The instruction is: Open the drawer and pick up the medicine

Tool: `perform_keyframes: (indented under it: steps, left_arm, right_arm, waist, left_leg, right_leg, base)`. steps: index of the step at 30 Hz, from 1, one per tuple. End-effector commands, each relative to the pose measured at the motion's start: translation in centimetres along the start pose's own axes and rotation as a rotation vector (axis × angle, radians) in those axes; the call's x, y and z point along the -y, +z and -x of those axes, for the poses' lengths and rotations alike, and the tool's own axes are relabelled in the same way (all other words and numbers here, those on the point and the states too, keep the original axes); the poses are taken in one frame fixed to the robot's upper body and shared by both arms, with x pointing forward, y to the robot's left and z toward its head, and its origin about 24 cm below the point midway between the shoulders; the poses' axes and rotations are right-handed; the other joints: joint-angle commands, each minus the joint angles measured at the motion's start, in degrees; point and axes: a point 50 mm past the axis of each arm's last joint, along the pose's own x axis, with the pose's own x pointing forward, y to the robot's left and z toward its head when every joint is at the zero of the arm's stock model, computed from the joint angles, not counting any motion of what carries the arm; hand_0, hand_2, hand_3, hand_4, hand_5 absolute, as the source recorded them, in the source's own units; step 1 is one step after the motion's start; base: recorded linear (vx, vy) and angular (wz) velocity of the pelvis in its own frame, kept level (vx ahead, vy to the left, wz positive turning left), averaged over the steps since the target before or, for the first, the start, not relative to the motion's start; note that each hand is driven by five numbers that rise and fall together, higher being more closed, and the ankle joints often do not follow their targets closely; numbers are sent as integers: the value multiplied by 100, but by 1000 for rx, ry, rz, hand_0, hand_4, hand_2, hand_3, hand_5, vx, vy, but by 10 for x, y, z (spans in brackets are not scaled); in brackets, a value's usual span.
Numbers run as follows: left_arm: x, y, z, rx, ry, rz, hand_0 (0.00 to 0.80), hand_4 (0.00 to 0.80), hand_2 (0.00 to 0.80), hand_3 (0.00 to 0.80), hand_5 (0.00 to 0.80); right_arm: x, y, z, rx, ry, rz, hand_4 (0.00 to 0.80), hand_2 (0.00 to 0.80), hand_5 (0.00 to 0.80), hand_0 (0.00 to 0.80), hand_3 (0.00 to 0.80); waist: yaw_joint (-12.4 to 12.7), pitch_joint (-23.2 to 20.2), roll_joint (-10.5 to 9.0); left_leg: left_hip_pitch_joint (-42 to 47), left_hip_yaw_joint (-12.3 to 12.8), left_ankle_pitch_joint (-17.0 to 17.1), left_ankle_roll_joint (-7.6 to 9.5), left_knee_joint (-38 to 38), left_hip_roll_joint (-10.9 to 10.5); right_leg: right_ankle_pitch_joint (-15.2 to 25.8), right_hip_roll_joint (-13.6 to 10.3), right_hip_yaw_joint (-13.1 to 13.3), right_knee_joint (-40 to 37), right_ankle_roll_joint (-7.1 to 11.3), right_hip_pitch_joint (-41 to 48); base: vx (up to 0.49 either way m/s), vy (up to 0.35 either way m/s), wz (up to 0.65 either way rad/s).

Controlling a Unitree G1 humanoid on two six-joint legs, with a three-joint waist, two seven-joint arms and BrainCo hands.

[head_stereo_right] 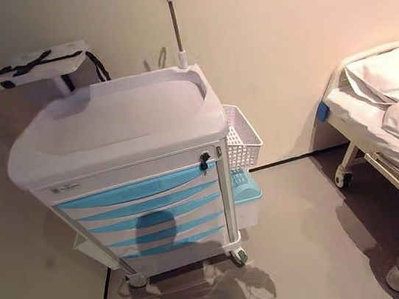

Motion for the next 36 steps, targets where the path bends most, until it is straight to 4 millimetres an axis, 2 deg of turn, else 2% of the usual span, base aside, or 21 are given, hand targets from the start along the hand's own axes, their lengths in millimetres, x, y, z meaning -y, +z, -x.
perform_keyframes:
  steps: [1, 22, 28, 33, 34, 35, 36]
  left_arm:
    - [-5, 23, -1, 50, 18, -48, 0, 0, 0, 0, 0]
    - [-4, 30, -1, 80, 18, -7, 0, 0, 0, 0, 0]
    - [-1, 38, 0, 110, 12, 6, 0, 0, 0, 0, 0]
    - [-3, 54, 1, 172, 16, 53, 0, 0, 0, 0, 0]
    - [-3, 58, 1, 189, 18, 61, 0, 0, 0, 0, 0]
    - [-6, 74, 4, 245, 25, 88, 0, 0, 0, 0, 0]
    - [-6, 75, 4, 245, 25, 88, 0, 0, 0, 0, 0]
  right_arm:
    - [-8, 9, -1, 3, 12, 4, 0, 0, 0, 0, 0]
    - [-1, 11, -1, 6, -8, -17, 0, 0, 0, 0, 0]
    - [-1, 11, -1, 6, -13, -15, 0, 0, 0, 0, 0]
    - [3, 14, -1, 16, -28, -20, 0, 0, 0, 0, 0]
    - [4, 15, -1, 19, -30, -21, 0, 0, 0, 0, 0]
    - [5, 22, -1, 39, -38, -20, 0, 0, 0, 0, 0]
    - [5, 22, -1, 39, -38, -20, 0, 0, 0, 0, 0]
  waist:
    - [-100, 109, -279]
    - [-102, 171, -259]
    - [-114, 202, -256]
    - [-120, 241, -274]
    - [-123, 265, -275]
    - [-132, 357, -280]
    - [-132, 354, -280]
  left_leg:
    - [12, -24, -254, 203, 73, -336]
    - [-90, -20, -204, 198, 43, -344]
    - [-115, -29, -189, 186, 26, -347]
    - [-153, -37, -172, 184, 26, -347]
    - [-181, -42, -161, 180, 26, -346]
    - [-305, -44, -113, 168, 26, -344]
    - [-311, -44, -112, 168, 26, -344]
  right_leg:
    - [-242, -79, -66, 144, 320, 189]
    - [-157, -76, -43, 104, 340, 54]
    - [-145, -79, -48, 84, 344, 38]
    - [-133, -82, -50, 80, 346, 3]
    - [-126, -84, -53, 84, 348, -29]
    - [-87, -86, -57, 92, 351, -160]
    - [-86, -86, -58, 93, 351, -165]
  base:
    - [0, 0, 0]
    - [0, 0, 0]
    - [0, 0, 0]
    - [0, 0, 0]
    - [-77, 1, 0]
    - [-77, 1, 0]
    - [-167, -2, -1]
